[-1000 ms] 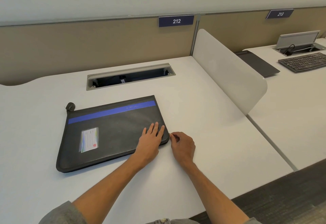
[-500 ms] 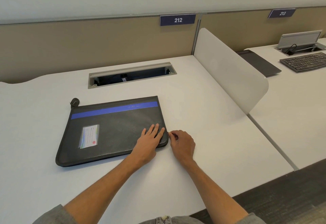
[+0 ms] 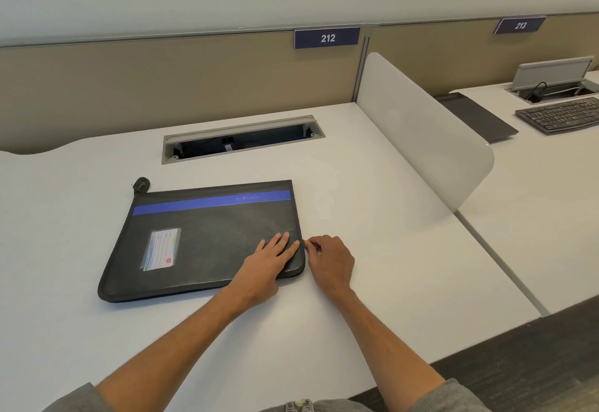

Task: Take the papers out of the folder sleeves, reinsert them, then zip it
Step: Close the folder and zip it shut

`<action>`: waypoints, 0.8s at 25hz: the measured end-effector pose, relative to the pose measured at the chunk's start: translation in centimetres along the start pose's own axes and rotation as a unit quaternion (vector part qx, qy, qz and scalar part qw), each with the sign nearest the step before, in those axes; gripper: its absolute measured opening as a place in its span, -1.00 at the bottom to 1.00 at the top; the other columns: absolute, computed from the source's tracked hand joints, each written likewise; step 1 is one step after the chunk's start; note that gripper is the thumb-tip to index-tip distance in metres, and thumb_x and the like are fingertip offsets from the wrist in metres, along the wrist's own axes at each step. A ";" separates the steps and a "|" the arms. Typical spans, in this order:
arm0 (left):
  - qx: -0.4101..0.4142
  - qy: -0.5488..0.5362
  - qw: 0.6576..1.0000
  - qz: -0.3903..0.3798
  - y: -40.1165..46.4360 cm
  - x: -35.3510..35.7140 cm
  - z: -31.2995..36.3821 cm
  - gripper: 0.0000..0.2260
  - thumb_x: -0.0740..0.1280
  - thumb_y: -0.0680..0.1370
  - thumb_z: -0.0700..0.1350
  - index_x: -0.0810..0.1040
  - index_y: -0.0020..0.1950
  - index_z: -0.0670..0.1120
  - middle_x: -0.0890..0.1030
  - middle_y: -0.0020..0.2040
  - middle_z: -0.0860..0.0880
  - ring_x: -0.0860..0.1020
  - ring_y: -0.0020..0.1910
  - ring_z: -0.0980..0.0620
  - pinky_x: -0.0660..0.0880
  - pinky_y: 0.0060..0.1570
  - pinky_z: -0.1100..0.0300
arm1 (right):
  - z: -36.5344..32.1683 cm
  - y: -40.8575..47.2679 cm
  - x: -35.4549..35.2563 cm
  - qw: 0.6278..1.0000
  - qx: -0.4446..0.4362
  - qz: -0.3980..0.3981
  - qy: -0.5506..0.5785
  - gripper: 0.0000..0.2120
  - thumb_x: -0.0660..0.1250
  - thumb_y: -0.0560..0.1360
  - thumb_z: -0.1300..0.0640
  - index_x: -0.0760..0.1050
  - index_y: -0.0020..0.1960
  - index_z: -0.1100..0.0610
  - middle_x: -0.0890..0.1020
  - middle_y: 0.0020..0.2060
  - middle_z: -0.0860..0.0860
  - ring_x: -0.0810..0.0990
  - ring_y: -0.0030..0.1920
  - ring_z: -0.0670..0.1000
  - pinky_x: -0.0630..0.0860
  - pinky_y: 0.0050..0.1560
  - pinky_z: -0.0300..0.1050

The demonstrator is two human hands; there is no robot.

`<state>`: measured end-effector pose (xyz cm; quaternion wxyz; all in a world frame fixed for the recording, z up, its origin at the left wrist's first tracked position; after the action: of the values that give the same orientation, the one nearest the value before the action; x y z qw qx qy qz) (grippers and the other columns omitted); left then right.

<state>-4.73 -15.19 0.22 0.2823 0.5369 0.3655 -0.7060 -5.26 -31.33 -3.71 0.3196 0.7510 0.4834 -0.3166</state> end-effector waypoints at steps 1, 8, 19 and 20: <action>0.004 -0.005 1.000 -0.003 -0.2 -0.1 -0.2 -0.19 0.20 0.49 -0.37 -0.16 0.60 0.04 -0.17 0.60 0.00 -0.16 0.57 0.00 -0.06 0.52 0.06 | 0.0 0.0 0.1 1.000 -0.004 0.001 -0.006 -0.81 0.29 0.58 -0.02 0.66 -0.01 -0.01 0.68 -0.15 -0.08 0.57 -0.06 -0.02 0.48 -0.19 -0.09; 0.047 0.009 0.998 -0.040 -2.2 -1.1 -1.1 -0.20 0.17 0.49 -0.37 -0.09 0.59 0.10 -0.17 0.60 0.05 -0.15 0.57 0.01 0.05 0.50 0.08 | -0.4 0.4 0.7 0.998 -0.031 -0.010 -0.044 -0.79 0.25 0.58 -0.02 0.65 -0.06 -0.01 0.67 -0.19 -0.09 0.57 -0.08 0.00 0.48 -0.23 -0.06; 0.040 -0.017 0.992 0.116 -2.4 -1.0 -1.2 -0.44 0.21 0.43 0.33 0.57 0.26 0.01 0.50 0.33 0.05 0.43 0.32 0.06 0.24 0.41 0.05 | -0.7 1.1 1.2 0.998 -0.055 -0.010 -0.003 -0.83 0.29 0.58 0.02 0.64 -0.05 0.00 0.65 -0.19 -0.09 0.57 -0.13 -0.02 0.42 -0.22 -0.13; 0.009 -0.014 0.991 0.136 -1.5 -0.8 -0.6 -0.43 0.20 0.43 0.38 0.60 0.15 -0.05 0.55 0.20 0.02 0.49 0.21 0.01 0.33 0.33 0.03 | -0.6 1.1 1.2 0.998 -0.055 -0.011 0.005 -0.84 0.30 0.58 0.02 0.65 -0.05 0.01 0.65 -0.19 -0.09 0.57 -0.13 -0.03 0.43 -0.21 -0.13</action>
<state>-5.39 -13.77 1.19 0.3762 0.5740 0.2783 -0.6719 -3.75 -30.59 -4.11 0.3549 0.7284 0.5097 -0.2891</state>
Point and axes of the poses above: each hand's wrist, its own y-axis towards the middle knuckle, its own x-axis out of the palm, z = x × y, the point moved 1 cm from there along y, towards the middle knuckle
